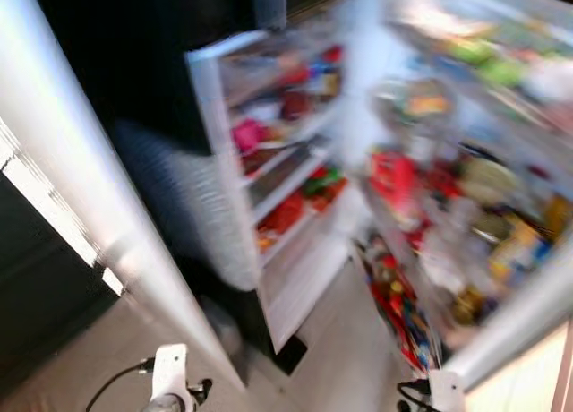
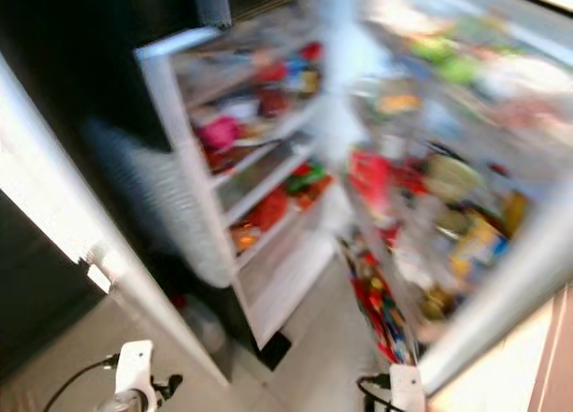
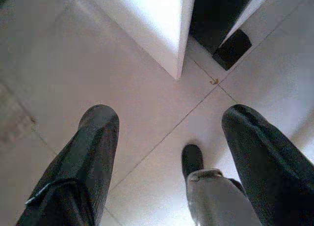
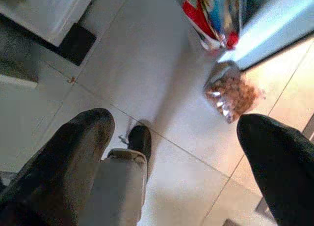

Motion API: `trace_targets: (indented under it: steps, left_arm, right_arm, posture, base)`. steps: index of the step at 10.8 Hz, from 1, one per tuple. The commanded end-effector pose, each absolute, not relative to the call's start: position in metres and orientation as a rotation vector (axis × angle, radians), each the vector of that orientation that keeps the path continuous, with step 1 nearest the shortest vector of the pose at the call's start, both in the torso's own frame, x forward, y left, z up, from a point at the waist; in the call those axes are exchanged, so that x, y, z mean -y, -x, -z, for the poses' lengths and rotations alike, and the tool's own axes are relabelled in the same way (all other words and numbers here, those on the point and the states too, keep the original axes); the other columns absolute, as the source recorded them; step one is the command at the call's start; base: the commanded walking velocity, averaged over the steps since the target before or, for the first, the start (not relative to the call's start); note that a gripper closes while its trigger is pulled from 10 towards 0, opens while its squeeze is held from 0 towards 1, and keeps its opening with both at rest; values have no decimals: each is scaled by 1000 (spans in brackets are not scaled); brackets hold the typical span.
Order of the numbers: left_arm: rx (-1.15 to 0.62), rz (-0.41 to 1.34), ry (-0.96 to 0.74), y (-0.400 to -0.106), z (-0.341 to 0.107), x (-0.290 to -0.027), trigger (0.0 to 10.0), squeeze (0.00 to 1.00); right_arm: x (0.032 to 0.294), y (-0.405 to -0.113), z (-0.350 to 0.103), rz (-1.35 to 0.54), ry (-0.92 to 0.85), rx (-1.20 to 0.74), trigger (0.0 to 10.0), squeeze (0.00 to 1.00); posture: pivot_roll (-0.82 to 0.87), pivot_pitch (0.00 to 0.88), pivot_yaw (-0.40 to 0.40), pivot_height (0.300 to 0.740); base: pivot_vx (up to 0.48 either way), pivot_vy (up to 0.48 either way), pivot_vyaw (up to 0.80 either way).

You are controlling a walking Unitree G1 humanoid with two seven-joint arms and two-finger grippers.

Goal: Restocking fridge

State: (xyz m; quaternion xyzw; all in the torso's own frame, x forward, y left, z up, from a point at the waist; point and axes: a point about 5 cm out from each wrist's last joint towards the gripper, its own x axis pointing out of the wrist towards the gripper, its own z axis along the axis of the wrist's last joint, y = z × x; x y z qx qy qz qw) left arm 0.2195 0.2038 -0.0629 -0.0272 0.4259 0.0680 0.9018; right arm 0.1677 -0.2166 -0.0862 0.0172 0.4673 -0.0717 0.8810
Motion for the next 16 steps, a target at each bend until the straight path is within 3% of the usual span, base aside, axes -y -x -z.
trace_targets:
  steps: [1,5,8,9,10,12,16]
  left_arm:
    - [-888,-155,53,-218,63,-207,10000,0]
    - [-888,-163,63,-218,63,-207,10000,0]
    - [-889,-163,63,-218,63,-208,10000,0]
    - [-890,-164,63,-218,63,-208,10000,0]
    - [-890,-166,65,-218,63,-208,10000,0]
    - [-889,-165,65,-218,63,-208,10000,0]
    - [-887,-171,65,-218,63,-209,10000,0]
  right_arm:
    - [216,-168,86,162,-42,-969,10000,0]
    - [218,-169,85,187,-25,-952,10000,0]
    - [229,-167,79,489,30,-828,10000,0]
    - [240,-173,70,629,113,-759,10000,0]
    - [277,-200,41,800,149,-641,10000,0]
    - [326,-192,19,1049,121,-569,10000,0]
    - [363,-219,-31,1144,114,-332,10000,0]
  posture:
    - [22,0,69,740]
    - [26,0,70,740]
    - [26,0,70,740]
    - [22,0,71,740]
    - [21,0,71,740]
    - [21,0,71,740]
    - [19,0,76,740]
  base:
    - [0,0,-781]
    - [0,0,-559]
    - [0,0,0]
    - [0,0,0]
    - [0,0,0]
    - [0,0,0]
    - [0,0,0]
